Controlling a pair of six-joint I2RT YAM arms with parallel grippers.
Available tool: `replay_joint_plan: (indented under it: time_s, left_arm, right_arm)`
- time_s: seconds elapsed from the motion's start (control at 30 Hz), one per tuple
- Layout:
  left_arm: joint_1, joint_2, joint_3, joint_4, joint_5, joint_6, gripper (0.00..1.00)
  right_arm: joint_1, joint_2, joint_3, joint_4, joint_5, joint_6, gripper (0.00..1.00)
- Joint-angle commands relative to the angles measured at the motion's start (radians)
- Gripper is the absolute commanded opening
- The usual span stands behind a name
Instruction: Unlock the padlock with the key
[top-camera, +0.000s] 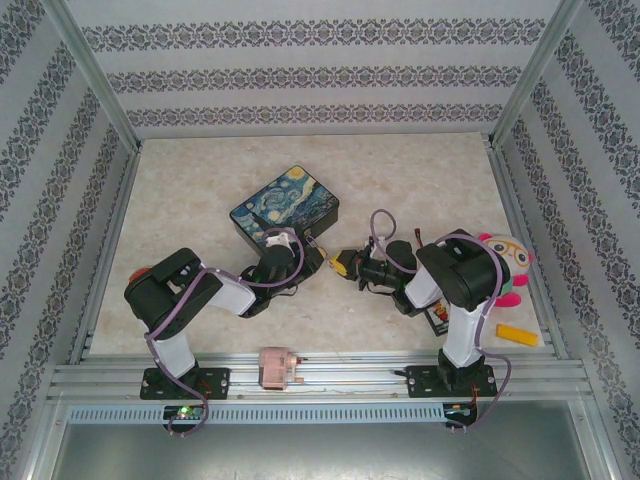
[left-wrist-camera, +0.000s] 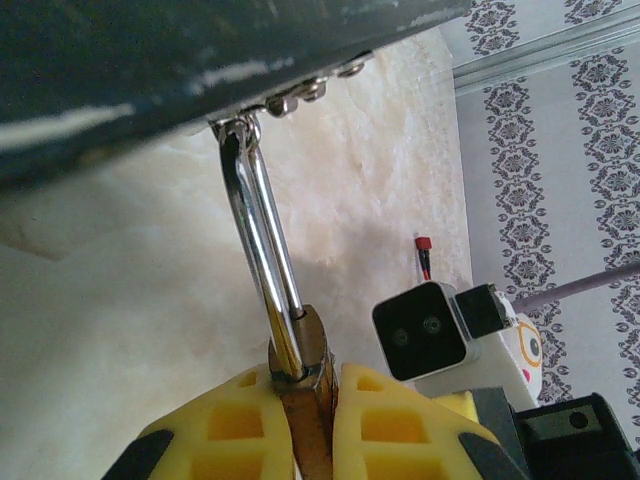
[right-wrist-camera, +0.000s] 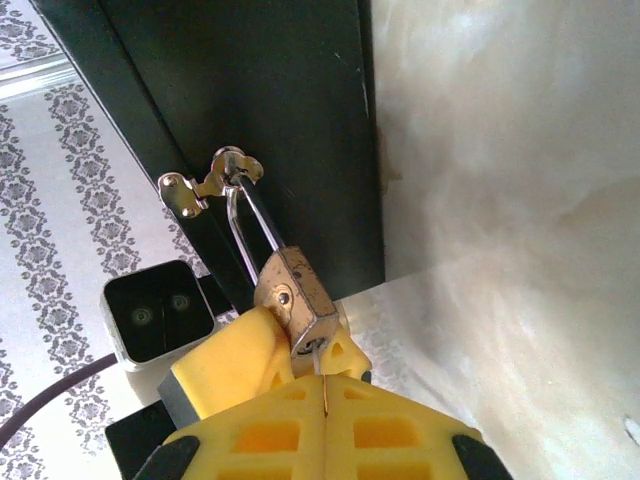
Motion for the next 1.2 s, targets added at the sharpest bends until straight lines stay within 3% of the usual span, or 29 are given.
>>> replay_joint_plan:
  time_s: [0.0, 0.53, 0.63, 0.7, 0.87, 1.17]
  left_arm:
    - [-0.066, -0.020, -0.003, 0.000, 0.232, -0.057, 0.00]
    - [-0.072, -0.021, -0.004, -0.001, 0.200, -0.066, 0.02]
    - [-0.072, -0.030, -0.016, 0.002, 0.168, -0.076, 0.25]
    - [-0.072, -0.036, -0.022, -0.001, 0.147, -0.079, 0.34]
    - [-0.072, -0.042, -0.019, -0.026, 0.110, -0.082, 0.46]
    - [-0.072, -0.081, -0.039, -0.067, 0.063, -0.082, 0.57]
  right_arm:
    - [-0.009, 0.032, 0.069, 0.033, 0.065, 0.017, 0.00]
    - [0.018, 0.057, 0.058, 0.033, 0.083, -0.007, 0.00]
    - [0.017, 0.063, 0.035, 0.033, 0.086, -0.016, 0.00]
    - [0.017, 0.064, 0.020, 0.033, 0.086, -0.022, 0.00]
    - [0.010, 0.062, -0.021, 0.033, 0.079, -0.037, 0.00]
    - [-0.024, 0.044, -0.108, 0.032, 0.059, -0.067, 0.00]
